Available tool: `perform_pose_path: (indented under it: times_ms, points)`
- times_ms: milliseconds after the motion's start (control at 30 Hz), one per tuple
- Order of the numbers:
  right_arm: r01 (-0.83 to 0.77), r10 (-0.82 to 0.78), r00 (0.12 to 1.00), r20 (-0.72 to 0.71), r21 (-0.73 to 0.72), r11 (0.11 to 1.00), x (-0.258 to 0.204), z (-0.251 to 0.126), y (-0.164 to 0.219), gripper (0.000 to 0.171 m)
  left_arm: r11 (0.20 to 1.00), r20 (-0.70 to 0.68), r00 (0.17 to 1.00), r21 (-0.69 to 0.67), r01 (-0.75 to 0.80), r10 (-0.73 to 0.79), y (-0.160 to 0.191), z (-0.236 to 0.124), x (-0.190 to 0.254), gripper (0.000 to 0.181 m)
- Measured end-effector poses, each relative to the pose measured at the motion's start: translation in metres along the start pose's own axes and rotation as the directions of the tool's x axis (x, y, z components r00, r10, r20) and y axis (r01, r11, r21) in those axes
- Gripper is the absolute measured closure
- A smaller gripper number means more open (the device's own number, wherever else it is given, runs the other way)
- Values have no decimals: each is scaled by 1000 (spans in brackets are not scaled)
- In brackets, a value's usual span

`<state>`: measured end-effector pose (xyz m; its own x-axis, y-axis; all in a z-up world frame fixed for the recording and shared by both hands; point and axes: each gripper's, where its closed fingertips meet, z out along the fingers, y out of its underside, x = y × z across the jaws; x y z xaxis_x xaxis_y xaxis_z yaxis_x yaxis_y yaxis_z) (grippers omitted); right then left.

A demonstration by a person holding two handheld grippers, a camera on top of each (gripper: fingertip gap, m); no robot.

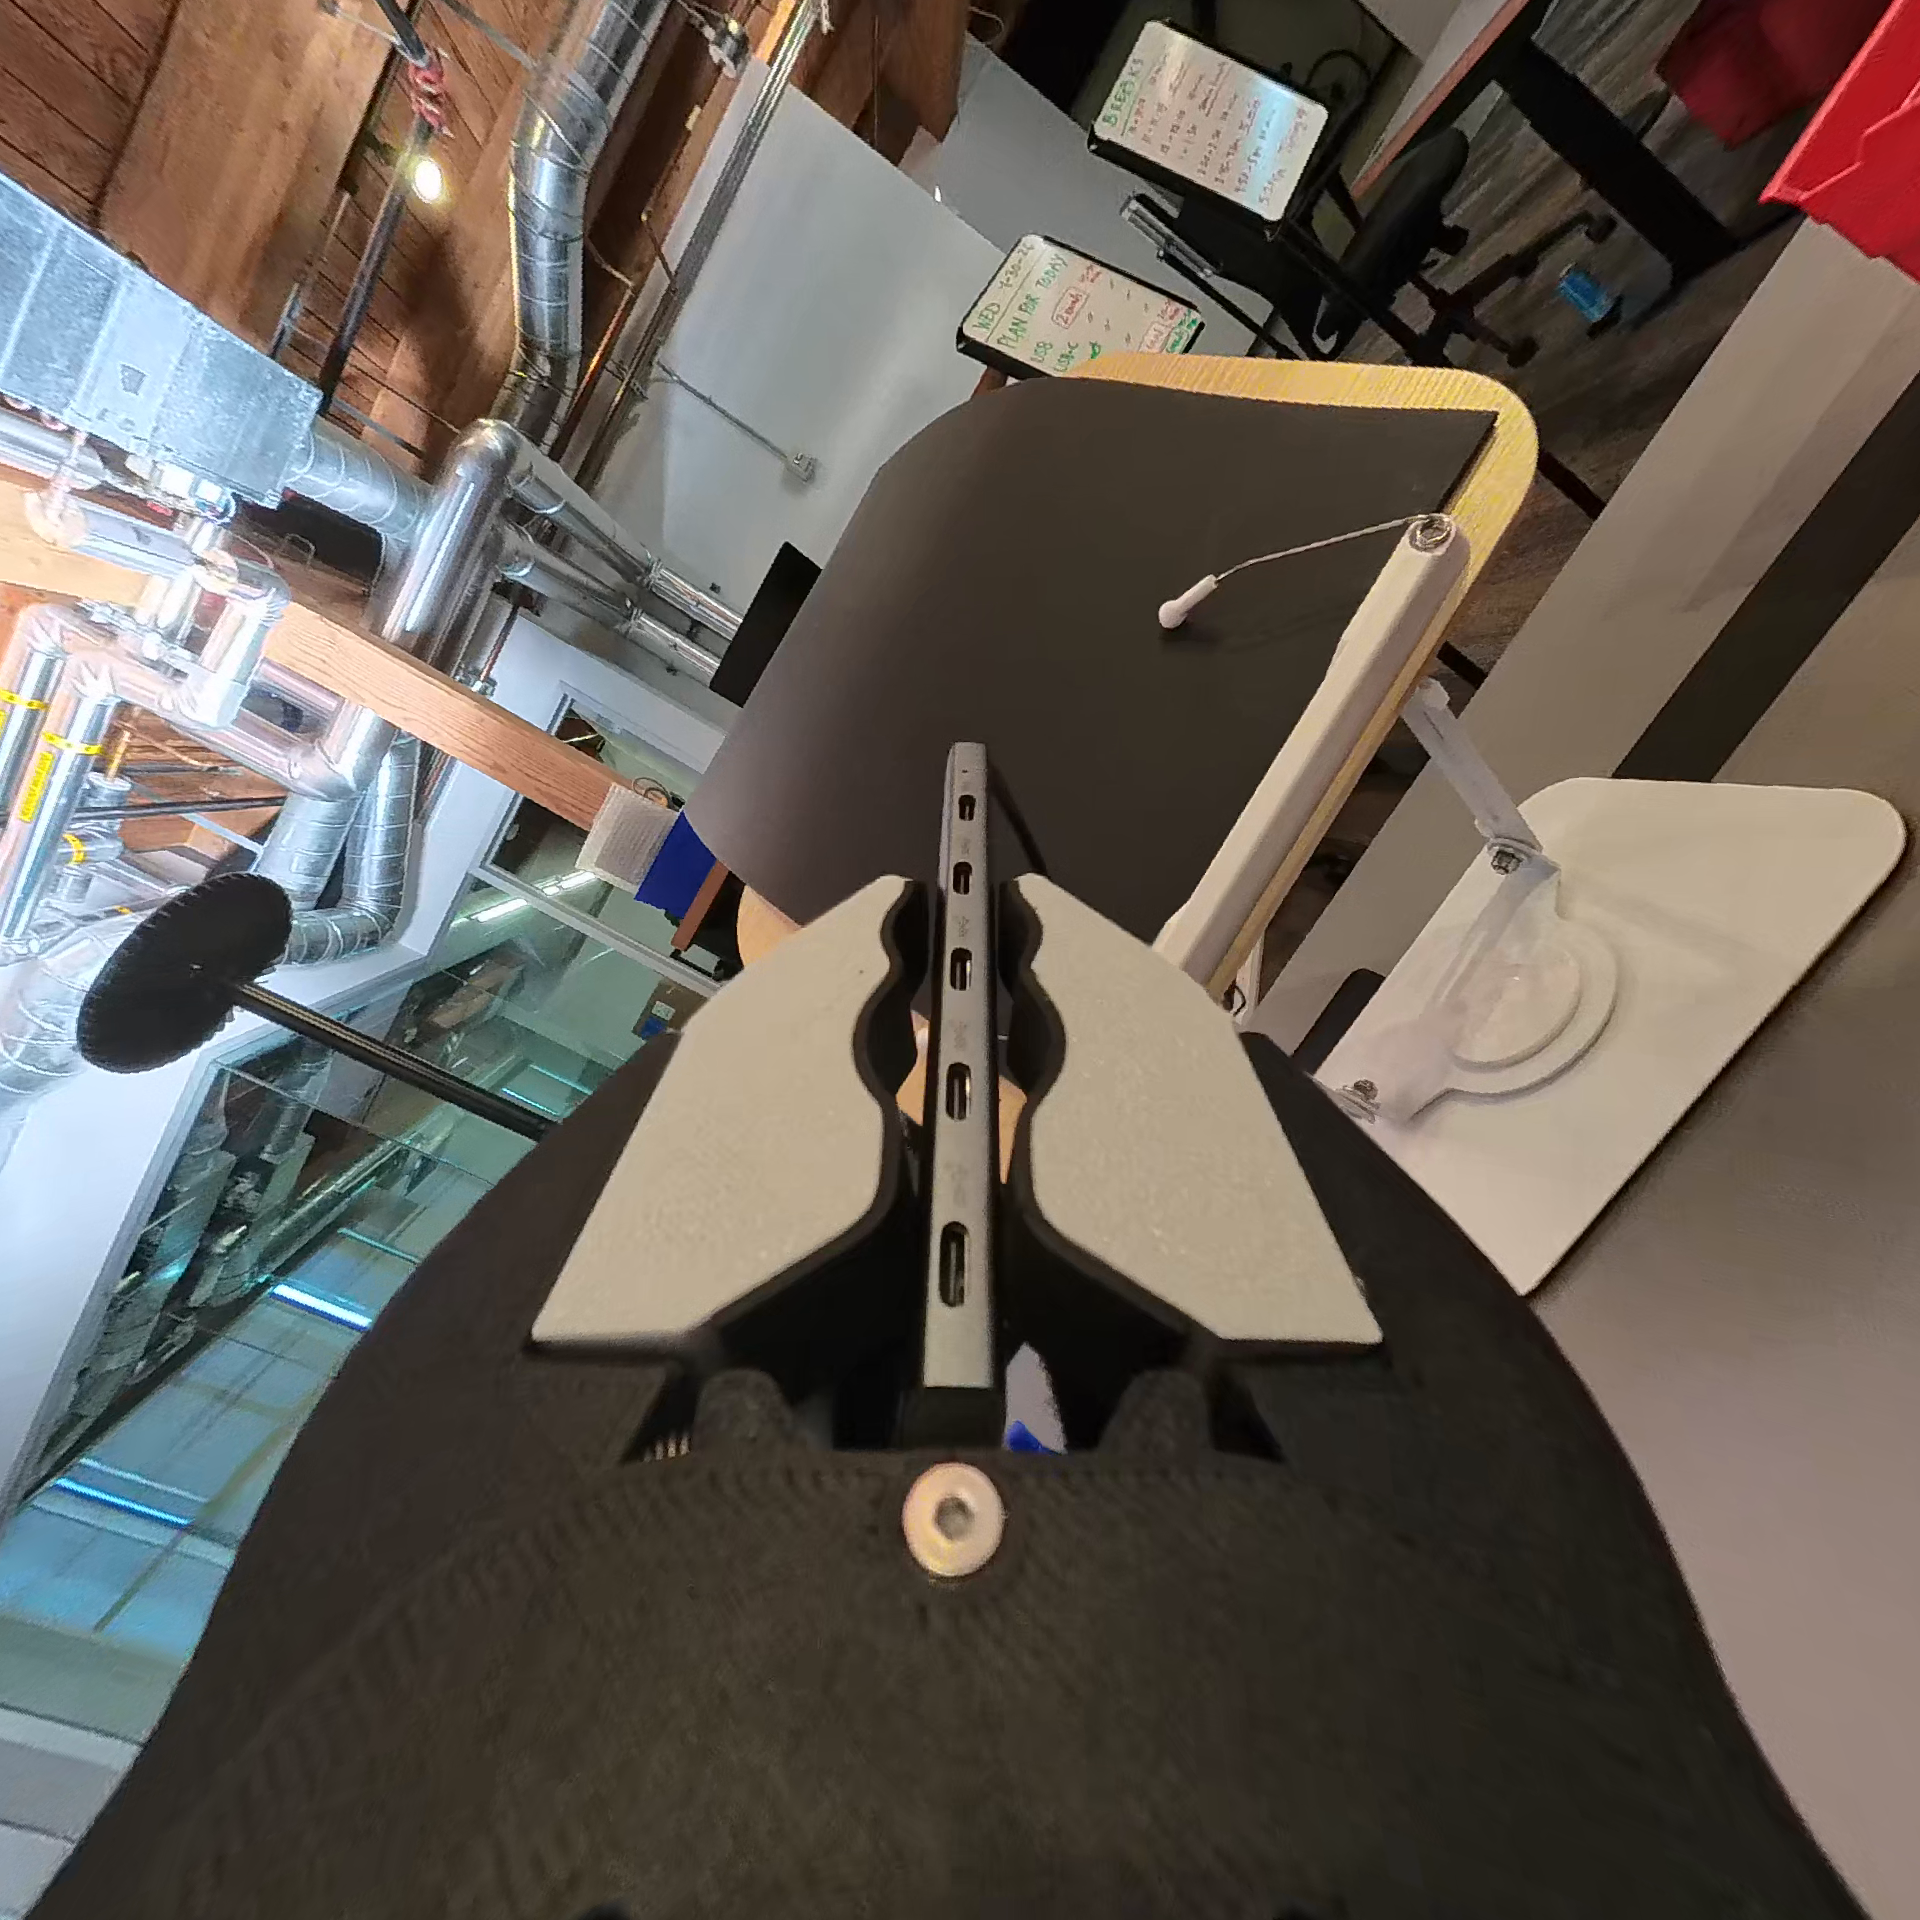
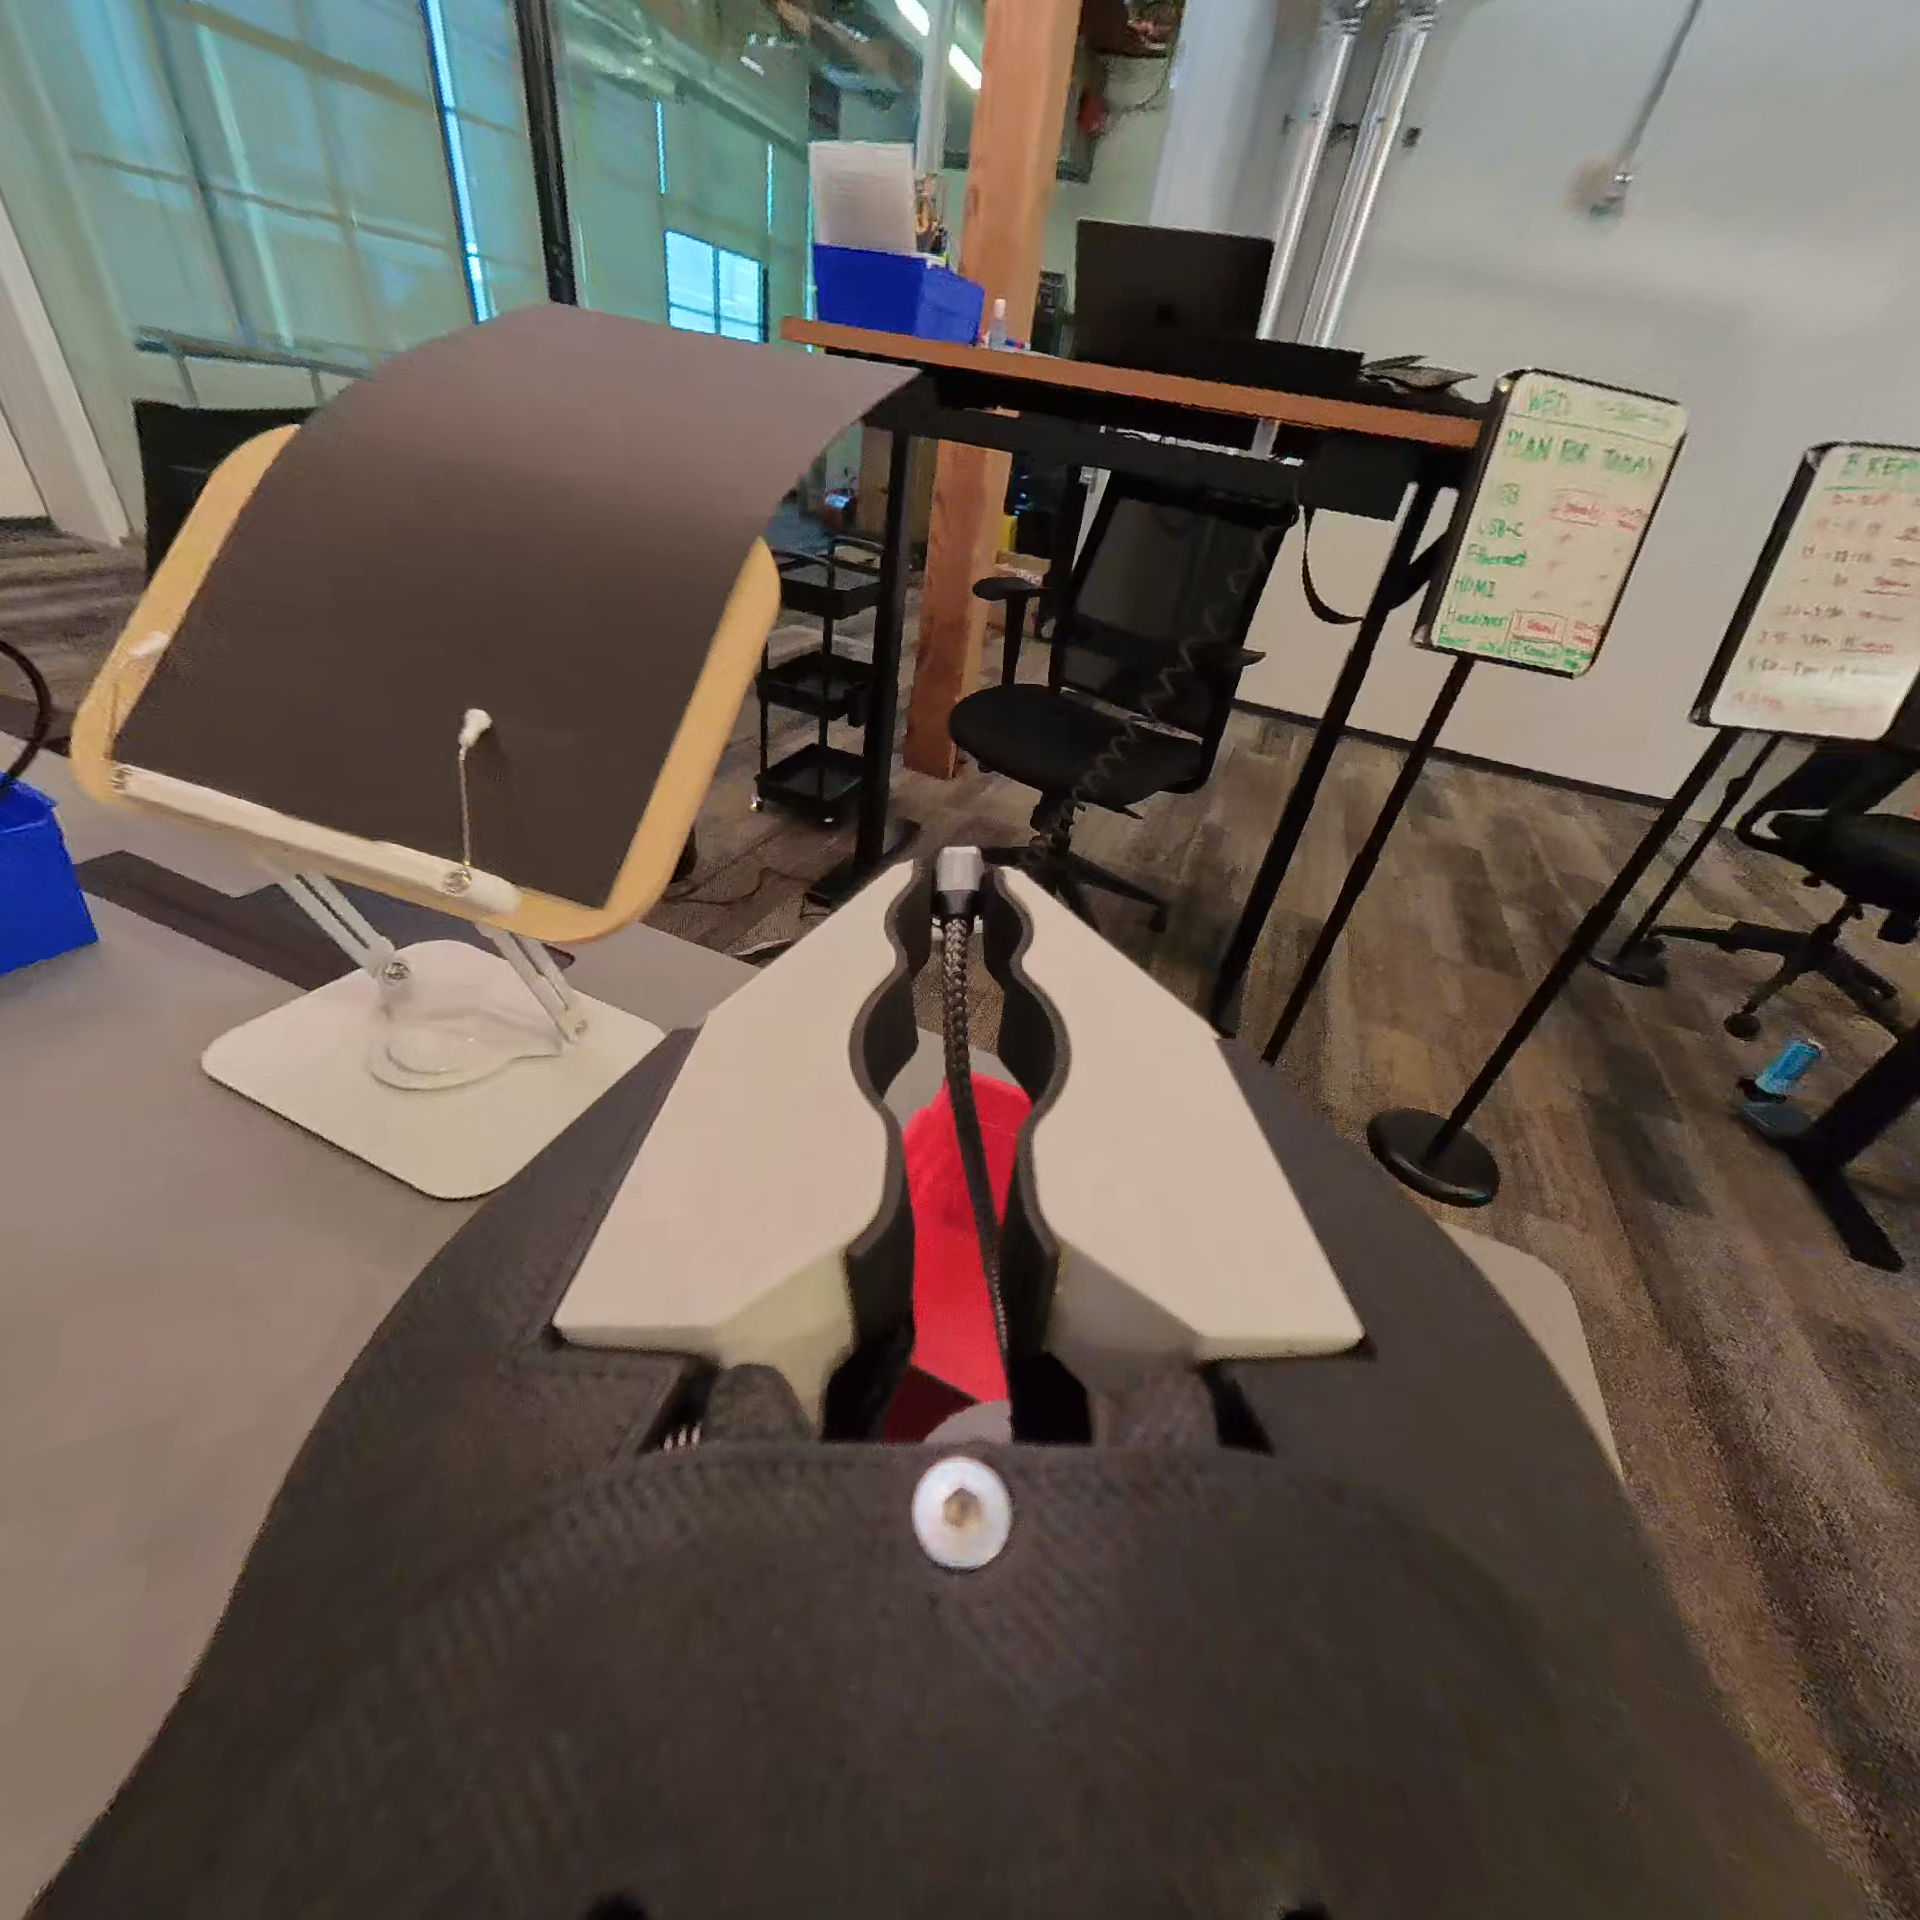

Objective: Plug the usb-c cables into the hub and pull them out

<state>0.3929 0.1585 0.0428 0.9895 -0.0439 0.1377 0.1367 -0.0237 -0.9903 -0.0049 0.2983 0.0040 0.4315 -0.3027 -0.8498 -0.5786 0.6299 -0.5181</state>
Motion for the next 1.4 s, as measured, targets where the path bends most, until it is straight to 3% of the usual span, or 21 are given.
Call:
perform_pose_path:
  times_ms: [167,400,533,633,700,800,867,933,967,1000,1067,1133,1233,1333,1400]
  points:
    - [-102,102,995,6,-59,993,10,-2,59,163,1000,-20,1000,1,-3,3,1,1,7,167]
    - [-119,155,982,106,-289,950,-32,4,151,164,1000,-51,999,8,8,-8,1,2,15,167]
    - [-77,160,980,121,-512,855,-49,-10,212,163,1000,-62,998,10,5,-5,0,2,19,167]
    - [49,77,986,150,-690,722,-55,-29,249,163,1000,-78,997,19,6,-4,-2,2,24,167]
    - [133,-8,985,172,-735,665,-55,-36,256,142,1000,-90,996,21,4,-2,-4,2,27,167]
    - [164,-42,983,180,-745,647,-55,-43,243,94,999,-94,996,36,5,-2,-7,1,29,167]
    - [209,-113,978,178,-759,617,-47,-52,226,80,999,-92,996,48,0,5,-10,0,29,167]
    - [314,-310,939,146,-730,608,-30,-56,190,85,998,-104,995,58,-5,11,-13,-1,32,167]
    - [394,-404,902,153,-676,623,-36,-53,161,99,998,-121,993,68,-5,13,-15,-2,35,167]
    - [485,-477,861,177,-566,667,-59,-45,126,110,997,-142,990,82,-7,19,-19,-3,39,168]
    - [630,-579,777,249,-313,711,-133,-29,64,115,994,-181,983,113,-5,25,-27,-6,48,167]
    - [785,-735,610,295,-100,611,-209,-16,29,124,985,-219,975,173,-6,44,-40,-14,56,167]
    - [894,-871,389,301,104,436,-288,7,17,123,964,-273,960,266,8,67,-61,-28,67,167]
    - [939,-932,234,278,185,290,-326,30,24,123,950,-305,947,313,-3,104,-73,-39,73,167]
    - [959,-957,147,252,201,201,-336,39,29,138,942,-309,944,335,-8,118,-78,-43,75,168]
